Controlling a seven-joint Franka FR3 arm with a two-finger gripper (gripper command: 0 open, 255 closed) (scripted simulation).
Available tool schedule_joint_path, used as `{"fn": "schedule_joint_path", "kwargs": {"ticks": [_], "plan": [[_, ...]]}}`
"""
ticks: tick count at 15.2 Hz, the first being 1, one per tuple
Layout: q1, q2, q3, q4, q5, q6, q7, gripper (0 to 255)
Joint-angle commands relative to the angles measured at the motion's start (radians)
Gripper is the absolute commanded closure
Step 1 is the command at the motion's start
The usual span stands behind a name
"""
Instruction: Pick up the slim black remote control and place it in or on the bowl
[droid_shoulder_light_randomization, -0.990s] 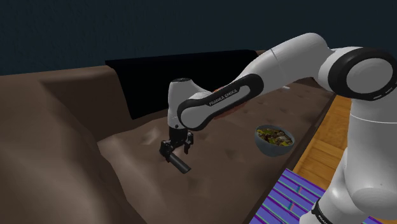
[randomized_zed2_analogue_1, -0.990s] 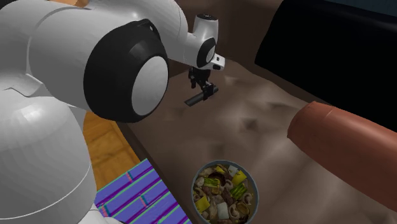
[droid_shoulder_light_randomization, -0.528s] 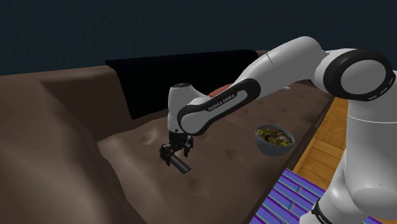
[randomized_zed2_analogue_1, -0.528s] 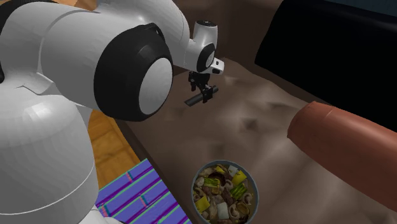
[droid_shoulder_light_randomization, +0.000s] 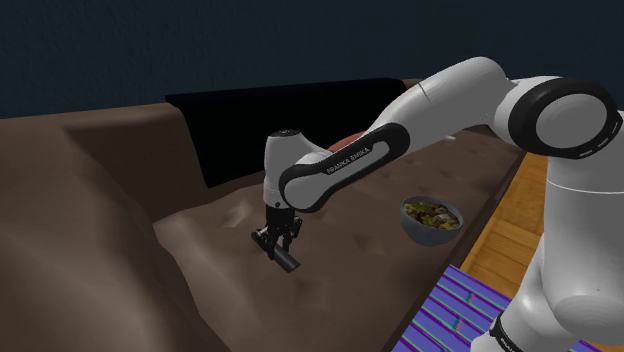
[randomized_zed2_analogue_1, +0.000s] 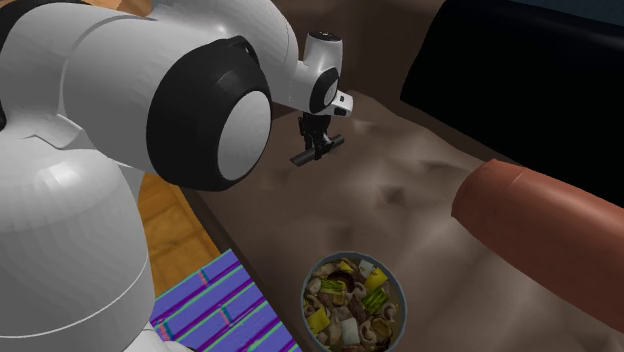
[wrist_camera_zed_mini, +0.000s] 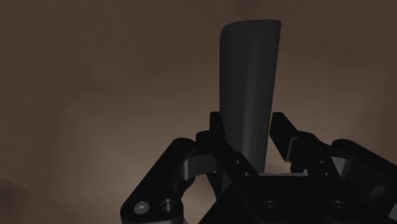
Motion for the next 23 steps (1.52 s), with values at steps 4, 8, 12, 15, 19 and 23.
{"fn": "schedule_joint_path", "kwargs": {"ticks": [4,8,12,15,19,23], "plan": [[0.000,0.002,0.001,-0.002,0.001,0.001,-0.001,255],[-0.002,-0.021,0.004,0.011,0.008,-0.034,-0.003,255],[-0.005,-0.048,0.008,0.030,0.017,-0.080,-0.006,255],[-0.007,-0.067,0.010,0.047,0.023,-0.115,-0.008,255],[-0.009,-0.091,0.012,0.072,0.030,-0.162,-0.010,255],[-0.011,-0.111,0.014,0.101,0.035,-0.210,-0.011,255]]}}
